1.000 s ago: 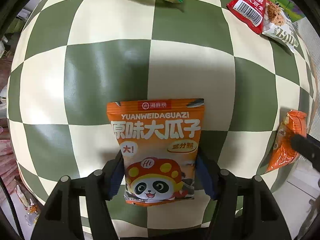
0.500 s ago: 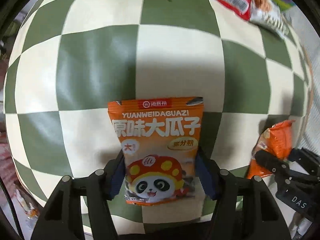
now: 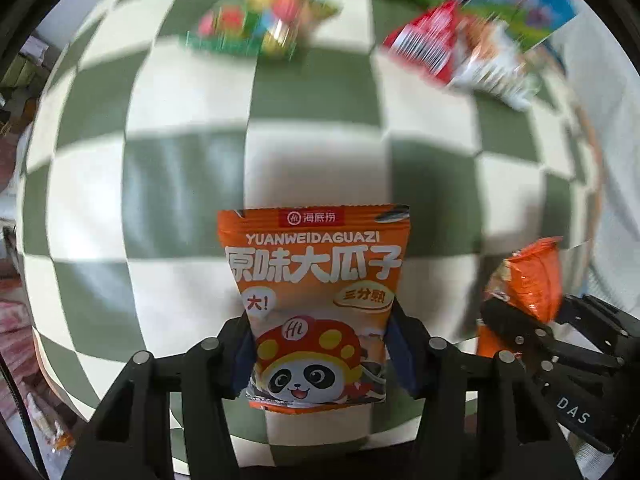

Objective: Organize snacks
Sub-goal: 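Carry both packets into the box and open both tools to release them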

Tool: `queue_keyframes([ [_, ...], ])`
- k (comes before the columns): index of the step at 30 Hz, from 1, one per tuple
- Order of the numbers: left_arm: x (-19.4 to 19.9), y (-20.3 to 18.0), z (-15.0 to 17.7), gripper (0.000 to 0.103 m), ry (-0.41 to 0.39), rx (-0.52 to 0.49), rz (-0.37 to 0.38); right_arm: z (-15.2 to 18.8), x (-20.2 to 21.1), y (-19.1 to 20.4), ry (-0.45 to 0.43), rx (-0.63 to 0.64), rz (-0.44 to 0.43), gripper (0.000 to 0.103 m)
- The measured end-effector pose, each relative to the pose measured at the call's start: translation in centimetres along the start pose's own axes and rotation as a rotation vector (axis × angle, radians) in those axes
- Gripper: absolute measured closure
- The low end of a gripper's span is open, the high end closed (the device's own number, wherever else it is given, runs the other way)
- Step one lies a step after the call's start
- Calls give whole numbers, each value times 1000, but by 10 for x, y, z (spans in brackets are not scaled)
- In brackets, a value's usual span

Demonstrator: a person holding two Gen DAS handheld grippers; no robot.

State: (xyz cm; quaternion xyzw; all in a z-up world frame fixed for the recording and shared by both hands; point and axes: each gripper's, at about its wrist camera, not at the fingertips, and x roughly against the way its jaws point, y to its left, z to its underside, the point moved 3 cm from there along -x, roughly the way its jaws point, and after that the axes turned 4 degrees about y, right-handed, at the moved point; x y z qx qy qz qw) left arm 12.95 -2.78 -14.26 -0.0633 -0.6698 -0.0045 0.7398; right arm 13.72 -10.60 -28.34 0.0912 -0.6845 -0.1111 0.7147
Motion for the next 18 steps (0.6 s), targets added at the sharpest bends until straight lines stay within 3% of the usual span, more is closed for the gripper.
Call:
queue_keyframes([
  [5, 68, -11, -34, 50, -113, -23, 83, -34, 72, -11, -113, 2, -71, 53],
  [10, 158, -23, -92, 50, -243, -55, 161, -91, 160, -18, -267, 32, -122, 53],
  [14, 195, -27, -152, 49, -317, -80, 119, -148, 202, -5, -360, 61, -125, 53],
  [18, 188, -25, -217, 49, -295, -105, 1, -206, 218, 6, -391, 83, -77, 53],
])
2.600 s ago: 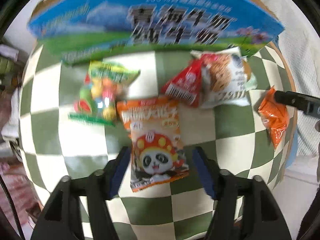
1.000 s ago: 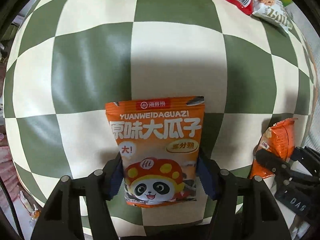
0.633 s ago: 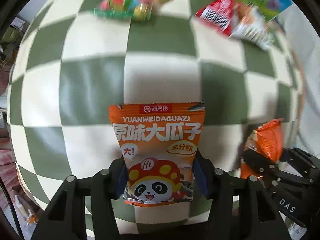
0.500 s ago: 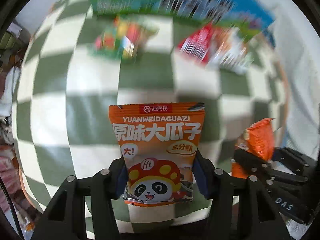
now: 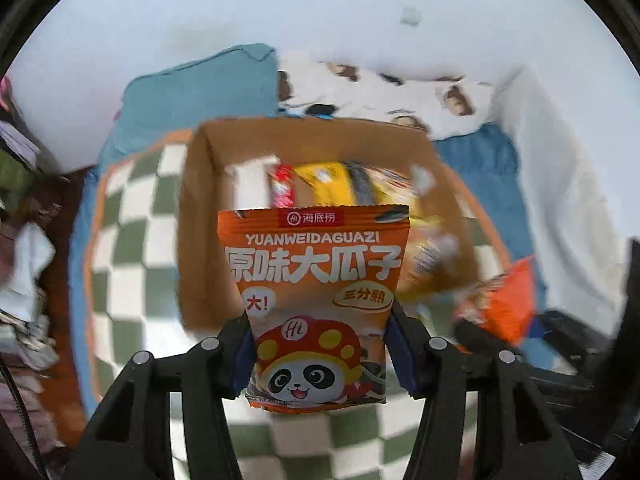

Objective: Organize snacks
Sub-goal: 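Carry both packets into the box and open both tools to release them, then grasp the green candy bag with the left tool while the right tool grasps the oat cookie packet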

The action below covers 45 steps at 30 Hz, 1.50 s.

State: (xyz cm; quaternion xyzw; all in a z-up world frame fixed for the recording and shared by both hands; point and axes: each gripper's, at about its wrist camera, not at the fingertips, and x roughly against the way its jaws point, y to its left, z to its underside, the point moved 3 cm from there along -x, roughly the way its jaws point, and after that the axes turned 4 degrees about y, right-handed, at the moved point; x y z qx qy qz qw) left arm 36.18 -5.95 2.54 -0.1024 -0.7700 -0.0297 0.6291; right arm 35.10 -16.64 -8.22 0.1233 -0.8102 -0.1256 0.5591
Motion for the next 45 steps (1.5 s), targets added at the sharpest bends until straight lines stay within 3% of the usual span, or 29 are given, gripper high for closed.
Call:
queue_keyframes([
  [5, -60, 24, -45, 49, 133, -75, -208, -56, -59, -10, 78, 25, 68, 53],
  [9, -106, 42, -57, 47, 257, -105, -300, -68, -118, -18, 182, 21, 92, 53],
  [12, -125, 50, -55, 46, 321, -84, -292, -70, -157, -19, 329, 22, 71, 48],
  [14, -131, 56, -56, 44, 346, -43, -261, -66, -171, -19, 381, 31, 76, 26],
  [15, -133, 59, -56, 36, 349, -15, -235, -65, -175, -20, 393, 37, 86, 11],
  [16, -134, 61, -56, 20, 352, 8, -208, -64, -177, -21, 395, 41, 93, 9],
  [18, -136, 64, -53, 8, 362, 44, -174, -63, -176, -23, 402, 37, 97, 9],
  [33, -121, 57, -22, 7, 306, 111, -110, -50, -154, -47, 393, -5, 182, 9],
  [45, -59, 37, 14, 7, 91, 96, -120, -17, -88, -29, 229, 25, 220, 9],
])
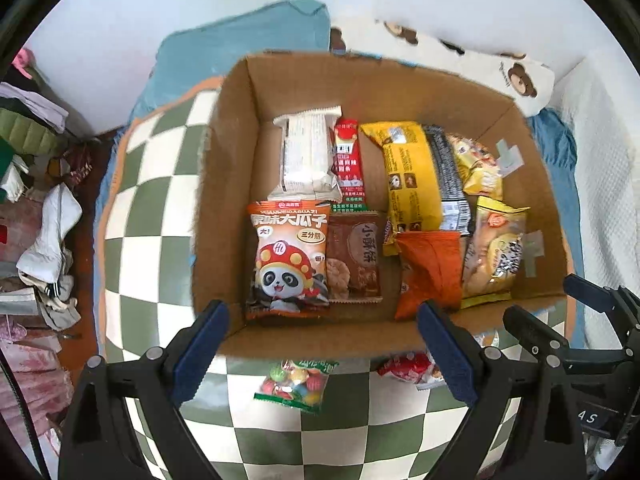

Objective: Organize snacks
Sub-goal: 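Grasp the green candy bag with the left tool while the right tool grasps the oat cookie packet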

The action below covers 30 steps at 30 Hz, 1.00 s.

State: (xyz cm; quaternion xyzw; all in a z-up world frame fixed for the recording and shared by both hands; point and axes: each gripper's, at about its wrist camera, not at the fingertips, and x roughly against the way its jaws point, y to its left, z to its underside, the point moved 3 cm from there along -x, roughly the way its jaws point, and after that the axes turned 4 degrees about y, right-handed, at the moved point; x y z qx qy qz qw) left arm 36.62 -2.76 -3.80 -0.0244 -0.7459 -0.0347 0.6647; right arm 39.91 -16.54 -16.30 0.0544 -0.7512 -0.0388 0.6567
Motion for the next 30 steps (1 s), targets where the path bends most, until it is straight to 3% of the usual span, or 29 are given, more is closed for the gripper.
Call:
queue_keyframes([
  [6, 38, -1, 31, 7, -132, -4, -23, 32, 36, 7, -125, -3, 27, 9],
  [14, 79, -6, 76, 7, -249, -3, -17, 79, 78, 11, -269, -30, 44, 9],
  [21, 105, -9, 105, 7, -372, 9, -43, 116, 100, 8, -340, -80, -15, 9],
  [25, 96, -2, 114, 7, -374, 31, -65, 130, 83, 2, -309, -116, -58, 9],
  [28, 67, 7, 113, 7, -306, 31, -77, 135, 55, -6, -253, -146, -99, 10],
  [29, 58, 9, 113, 7, -283, 32, -82, 136, 47, -8, -246, -151, -111, 14],
  [30, 46, 11, 112, 7, -256, 26, -91, 138, 38, -10, -235, -155, -113, 28],
])
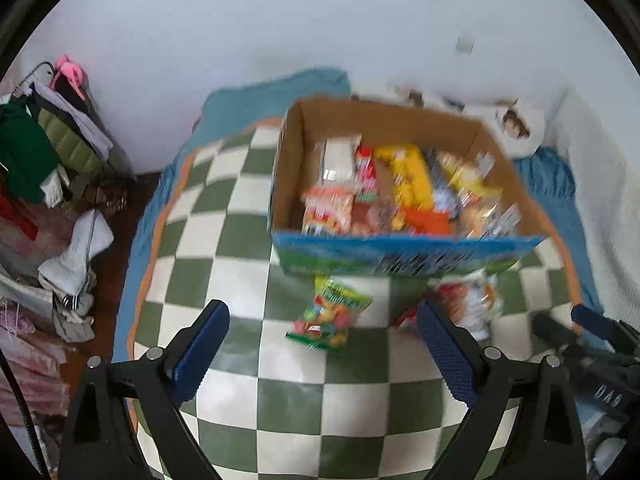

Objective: Organize snacks
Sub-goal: 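Grasp the green candy bag with the left tool while the right tool grasps the oat cookie packet, then carry both packets into the box and open both tools to release them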

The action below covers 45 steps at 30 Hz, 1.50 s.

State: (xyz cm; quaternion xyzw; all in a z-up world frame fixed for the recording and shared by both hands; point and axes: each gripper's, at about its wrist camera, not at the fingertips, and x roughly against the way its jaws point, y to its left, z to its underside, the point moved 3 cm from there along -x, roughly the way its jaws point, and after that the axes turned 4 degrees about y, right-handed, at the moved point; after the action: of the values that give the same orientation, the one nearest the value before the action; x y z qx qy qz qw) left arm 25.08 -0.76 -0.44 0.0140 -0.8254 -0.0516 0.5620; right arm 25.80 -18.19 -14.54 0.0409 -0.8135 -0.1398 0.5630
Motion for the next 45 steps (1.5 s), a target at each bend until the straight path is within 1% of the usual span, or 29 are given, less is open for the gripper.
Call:
queue_keyframes([
  [1, -13, 0, 1, 7, 30, -13, -2, 2, -13, -4, 25, -7, 4, 41],
  [2, -28, 1, 3, 7, 61, -28, -7, 4, -23, -7, 46, -14, -2, 42],
  [5, -75, -4, 5, 7, 165, -86, -22, 6, -56, -16, 89, -41, -6, 43],
  [8, -116, -12, 7, 7, 250, -136, -33, 5, -82, -20, 126, -56, -5, 43],
  [11, -151, -23, 8, 7, 319, -187, -45, 0, -109, -20, 158, -61, 8, 43],
  [12, -159, -26, 8, 10, 332, -197, -43, -2, -117, -20, 170, -61, 10, 43],
  [14, -170, -31, 9, 27, 348, -204, -42, -7, -132, -17, 185, -58, 18, 43],
  [15, -175, -33, 10, 42, 358, -200, -40, -10, -139, -15, 193, -49, 19, 43],
  [16, -176, -33, 11, 49, 356, -192, -32, -13, -147, -10, 206, -36, 25, 43],
  [17, -176, -34, 12, 50, 352, -184, -19, -15, -152, -6, 216, -23, 28, 43],
  [19, -174, -34, 16, 52, 347, -173, -16, -14, -165, 3, 246, 17, 49, 44],
  [20, -173, -35, 18, 53, 347, -169, -12, -13, -170, 5, 253, 32, 61, 46],
  [21, -171, -34, 22, 53, 348, -160, -8, -12, -174, 7, 260, 44, 73, 51],
  [22, -169, -32, 26, 53, 352, -150, -6, -9, -175, 7, 260, 48, 74, 53],
  [24, -162, -28, 39, 53, 362, -123, 9, -2, -172, 4, 263, 52, 72, 54],
  [26, -153, -25, 57, 53, 375, -103, 24, 10, -165, 1, 279, 63, 63, 55],
  [28, -144, -21, 79, 53, 395, -81, 45, 29, -158, -5, 311, 72, 55, 55],
  [30, -134, -17, 107, 53, 424, -61, 70, 49, -150, -11, 336, 77, 47, 55],
  [32, -126, -14, 136, 53, 460, -43, 88, 74, -144, -16, 375, 80, 37, 55],
  [35, -118, -12, 167, 53, 492, -27, 112, 109, -138, -21, 430, 75, 18, 55],
  [37, -117, -12, 181, 53, 504, -18, 120, 127, -138, -22, 451, 73, 14, 55],
  [39, -118, -13, 189, 53, 505, -13, 121, 136, -141, -23, 460, 68, 15, 55],
  [41, -120, -15, 192, 50, 504, -11, 125, 139, -145, -22, 460, 56, 16, 55],
  [43, -124, -15, 192, 42, 515, -11, 135, 139, -150, -22, 454, 48, 24, 53],
  [45, -130, -19, 192, 38, 523, -17, 136, 140, -153, -23, 452, 38, 32, 52],
])
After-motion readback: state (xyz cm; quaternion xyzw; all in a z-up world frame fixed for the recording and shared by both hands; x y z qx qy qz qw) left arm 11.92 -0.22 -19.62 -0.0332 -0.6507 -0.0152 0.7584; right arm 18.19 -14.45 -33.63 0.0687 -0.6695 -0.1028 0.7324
